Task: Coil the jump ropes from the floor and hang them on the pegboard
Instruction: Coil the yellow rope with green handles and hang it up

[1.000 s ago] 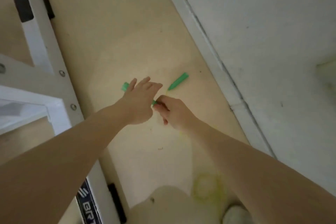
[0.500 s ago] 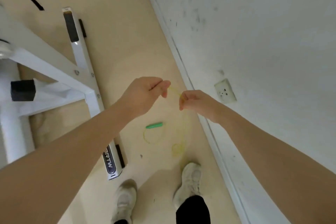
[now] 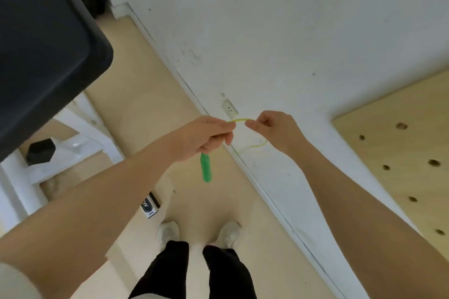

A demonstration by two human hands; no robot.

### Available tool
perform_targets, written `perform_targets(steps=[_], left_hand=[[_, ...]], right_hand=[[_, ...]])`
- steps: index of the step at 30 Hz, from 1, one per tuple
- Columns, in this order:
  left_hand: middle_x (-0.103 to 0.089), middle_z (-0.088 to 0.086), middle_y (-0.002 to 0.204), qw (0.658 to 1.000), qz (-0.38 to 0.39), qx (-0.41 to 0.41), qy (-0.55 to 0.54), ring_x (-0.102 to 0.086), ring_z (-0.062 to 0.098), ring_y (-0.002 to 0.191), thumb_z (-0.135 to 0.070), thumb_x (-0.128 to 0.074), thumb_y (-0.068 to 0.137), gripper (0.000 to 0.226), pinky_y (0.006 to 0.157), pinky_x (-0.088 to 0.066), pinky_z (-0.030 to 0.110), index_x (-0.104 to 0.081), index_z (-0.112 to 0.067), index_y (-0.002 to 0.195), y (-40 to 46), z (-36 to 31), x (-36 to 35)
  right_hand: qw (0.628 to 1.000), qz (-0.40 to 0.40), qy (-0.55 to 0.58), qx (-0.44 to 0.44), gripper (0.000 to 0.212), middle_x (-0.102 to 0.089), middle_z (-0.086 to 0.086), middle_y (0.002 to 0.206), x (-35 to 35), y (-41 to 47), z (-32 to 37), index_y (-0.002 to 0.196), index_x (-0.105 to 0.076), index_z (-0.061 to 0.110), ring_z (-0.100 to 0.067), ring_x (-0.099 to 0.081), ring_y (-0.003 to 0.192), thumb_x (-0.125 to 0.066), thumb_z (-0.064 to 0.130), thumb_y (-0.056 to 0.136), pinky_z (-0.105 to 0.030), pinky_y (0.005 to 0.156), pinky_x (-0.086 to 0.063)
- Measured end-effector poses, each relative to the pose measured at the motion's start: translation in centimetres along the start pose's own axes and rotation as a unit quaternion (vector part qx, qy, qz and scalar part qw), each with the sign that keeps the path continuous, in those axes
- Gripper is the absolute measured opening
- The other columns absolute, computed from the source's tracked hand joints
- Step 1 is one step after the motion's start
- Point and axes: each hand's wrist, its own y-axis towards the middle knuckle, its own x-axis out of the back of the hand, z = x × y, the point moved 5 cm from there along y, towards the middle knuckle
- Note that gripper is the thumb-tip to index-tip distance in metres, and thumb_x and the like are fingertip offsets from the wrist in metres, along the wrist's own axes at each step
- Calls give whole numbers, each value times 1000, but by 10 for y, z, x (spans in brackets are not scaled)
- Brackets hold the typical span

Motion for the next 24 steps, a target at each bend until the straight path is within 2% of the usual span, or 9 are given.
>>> perform_targets(steps=[4, 10, 12, 14, 15, 18, 20, 22, 24], left_hand=[[-18, -9, 41, 961, -5, -73, -265, -6, 9, 42, -33, -41, 84, 36, 38, -10, 18, -75, -23, 84, -32, -40, -35], [-59, -12, 56, 928, 2, -157, -338, -7, 8, 40, -27, -48, 82, 33, 35, -11, 15, -70, -37, 106, -63, -69, -62], [-68, -13, 66, 901, 45, -203, -380, -9, 8, 38, -27, -43, 88, 35, 33, -14, 14, -64, -36, 115, -73, -73, -67], [-72, -11, 78, 876, 107, -241, -404, -11, 7, 37, -26, -44, 92, 36, 34, -15, 15, -56, -36, 124, -87, -77, -79], [-72, -10, 79, 883, 109, -242, -388, -11, 7, 38, -26, -42, 94, 36, 35, -14, 16, -52, -37, 126, -93, -76, -90], [-73, -4, 77, 975, 19, -153, -161, -11, 6, 39, -24, -29, 100, 36, 39, -10, 18, -45, -40, 128, -104, -56, -147], [-73, 4, 89, 994, 32, -106, -18, -27, 7, 40, -22, -30, 101, 38, 41, -17, 17, -40, -38, 134, -110, -38, -197], [-70, 7, 104, 993, 53, -102, 22, -54, 14, 59, -20, -35, 101, 40, 50, -40, 17, -37, -32, 139, -113, -27, -238], [-64, 6, 115, 990, 43, -121, 56, -61, 18, 95, -14, -35, 101, 39, 81, -52, 22, -39, -23, 139, -118, -24, -263]], right_hand=[[991, -2, 124, -41, 37, -52, -2, 65, 24, -61, -13, 68, -55, 9, -15, -48, 65, -54, 37, 92, -28, 66, -35], [980, 41, 168, -94, 16, -62, -3, 84, 20, -119, -45, 81, -59, 14, -10, -55, 76, -50, 11, 93, -10, 62, -38], [980, 61, 157, -102, 15, -59, 2, 79, 21, -148, -59, 84, -59, 8, -4, -52, 70, -50, 15, 95, -3, 56, -36], [986, 57, 103, -116, 28, -59, 3, 79, 21, -181, -82, 79, -57, 10, -4, -52, 69, -48, 30, 96, -9, 58, -36], [987, 47, 87, -130, 34, -60, 3, 80, 22, -198, -96, 77, -56, 11, -7, -53, 72, -45, 36, 97, -12, 60, -35], [987, 28, 83, -137, 42, -62, 1, 77, 27, -238, -116, 71, -54, 14, -18, -61, 82, -37, 40, 98, -20, 67, -37], [988, 24, 109, -108, 40, -58, 1, 69, 32, -257, -102, 68, -52, 15, -19, -59, 71, -38, 37, 98, -23, 66, -39], [992, 38, 102, -68, 37, -50, 6, 67, 37, -275, -77, 70, -53, 17, -16, -50, 64, -37, 35, 98, -24, 62, -39], [998, 61, -11, -11, 36, -51, 9, 75, 42, -295, -53, 76, -57, 16, -14, -49, 70, -35, 35, 98, -26, 66, -39]])
